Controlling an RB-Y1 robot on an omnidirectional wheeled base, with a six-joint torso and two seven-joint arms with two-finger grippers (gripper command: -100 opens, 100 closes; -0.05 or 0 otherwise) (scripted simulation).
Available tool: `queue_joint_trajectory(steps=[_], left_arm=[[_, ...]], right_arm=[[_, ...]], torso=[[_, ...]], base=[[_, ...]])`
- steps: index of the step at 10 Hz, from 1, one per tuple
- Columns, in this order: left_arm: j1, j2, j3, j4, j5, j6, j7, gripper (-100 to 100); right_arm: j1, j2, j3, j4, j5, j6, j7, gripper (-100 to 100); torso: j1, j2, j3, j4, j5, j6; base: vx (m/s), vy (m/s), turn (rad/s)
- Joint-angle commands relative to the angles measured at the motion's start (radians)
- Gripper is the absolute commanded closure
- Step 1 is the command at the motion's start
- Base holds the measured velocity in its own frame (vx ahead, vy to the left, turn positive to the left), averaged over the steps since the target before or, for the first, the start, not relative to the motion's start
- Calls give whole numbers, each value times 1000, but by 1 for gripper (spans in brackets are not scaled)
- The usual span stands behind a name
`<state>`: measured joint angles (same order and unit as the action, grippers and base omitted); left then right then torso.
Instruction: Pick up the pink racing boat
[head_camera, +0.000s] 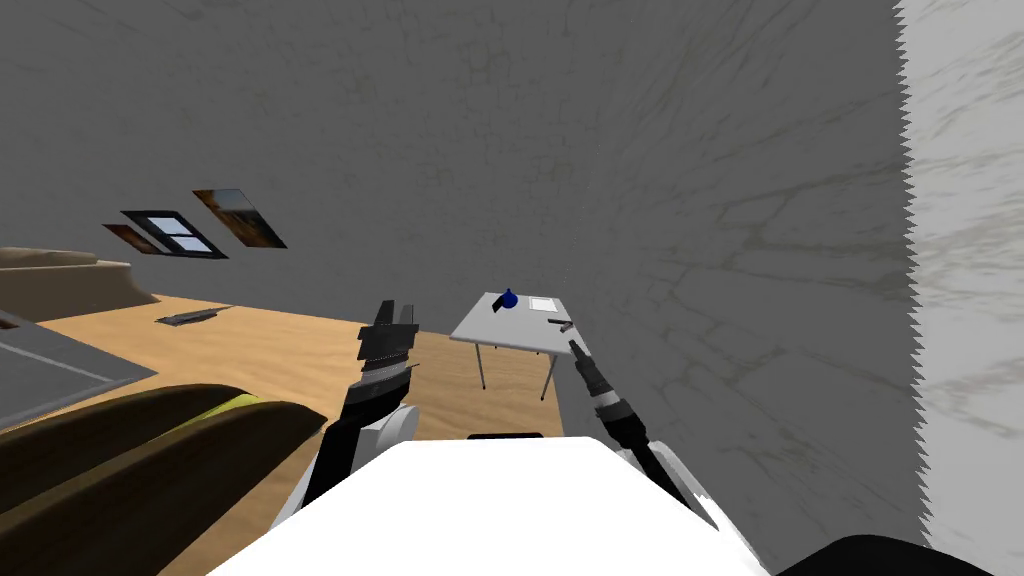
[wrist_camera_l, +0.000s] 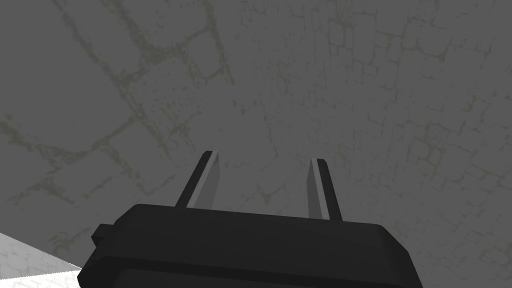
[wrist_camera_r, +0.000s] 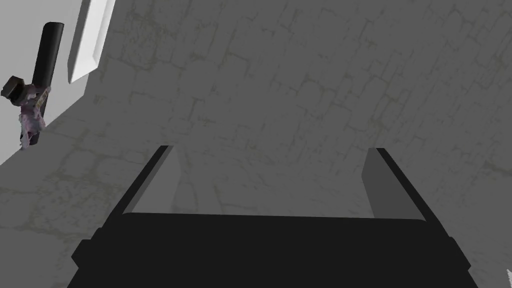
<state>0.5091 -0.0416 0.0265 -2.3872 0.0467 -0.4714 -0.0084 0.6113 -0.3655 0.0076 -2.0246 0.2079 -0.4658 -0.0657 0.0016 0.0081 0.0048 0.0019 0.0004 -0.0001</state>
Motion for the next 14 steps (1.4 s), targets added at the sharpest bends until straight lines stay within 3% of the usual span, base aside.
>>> queue_joint_trajectory(steps=[1, 3, 5, 6, 7, 8, 9, 10, 11, 12, 13, 14], left_arm=[[0, 0, 0, 0, 0, 0, 0, 0], [0, 0, 0, 0, 0, 0, 0, 0], [0, 0, 0, 0, 0, 0, 0, 0], [0, 0, 0, 0, 0, 0, 0, 0], [0, 0, 0, 0, 0, 0, 0, 0], [0, 0, 0, 0, 0, 0, 0, 0], [0, 0, 0, 0, 0, 0, 0, 0], [0, 0, 0, 0, 0, 0, 0, 0], [0, 0, 0, 0, 0, 0, 0, 0], [0, 0, 0, 0, 0, 0, 0, 0], [0, 0, 0, 0, 0, 0, 0, 0], [0, 0, 0, 0, 0, 0, 0, 0]], right_arm=[[12, -25, 1, 29, 37, -3, -4, -100], [40, -90, 12, 101, 105, 12, -16, -100], [53, -149, 19, 142, 160, 19, -20, -100], [53, -150, 19, 159, 174, 19, -20, -100], [66, -194, 26, 202, 209, 25, -24, -100], [66, -194, 26, 208, 222, 25, -24, -100], [77, -238, 33, 252, 257, 30, -27, -100], [77, -238, 33, 260, 271, 30, -27, -100], [88, -284, 41, 293, 306, 35, -28, -100], [88, -284, 41, 310, 320, 35, -28, -100], [98, -329, 49, 345, 357, 38, -29, -100], [98, -330, 49, 365, 370, 38, -29, -100]], torso=[[0, 0, 0, 0, 0, 0], [-3, 0, 0, 0, -1, 0], [-1, 2, 1, 1, 0, 1], [-1, 1, 0, 0, 0, 0], [-3, -1, -1, 0, -1, 1], [-3, -1, 0, 0, -1, 0], [-3, -2, -1, 0, -1, 1], [-3, -1, 0, 0, 0, 0], [-4, -2, -1, 0, -1, 1], [-4, -2, -1, 0, -1, 0], [-4, -2, -1, 0, -1, 1], [-3, -2, -1, 0, 0, 0]], base=[[-98, 31, 195], [-137, 43, 365], [-117, 68, 294], [-77, 29, 168], [-90, 47, 287], [-80, 45, 179], [-96, 53, 402], [-71, 30, 161], [-72, 46, 282], [-63, 44, 188], [-81, 66, 411], [-71, 48, 162]])
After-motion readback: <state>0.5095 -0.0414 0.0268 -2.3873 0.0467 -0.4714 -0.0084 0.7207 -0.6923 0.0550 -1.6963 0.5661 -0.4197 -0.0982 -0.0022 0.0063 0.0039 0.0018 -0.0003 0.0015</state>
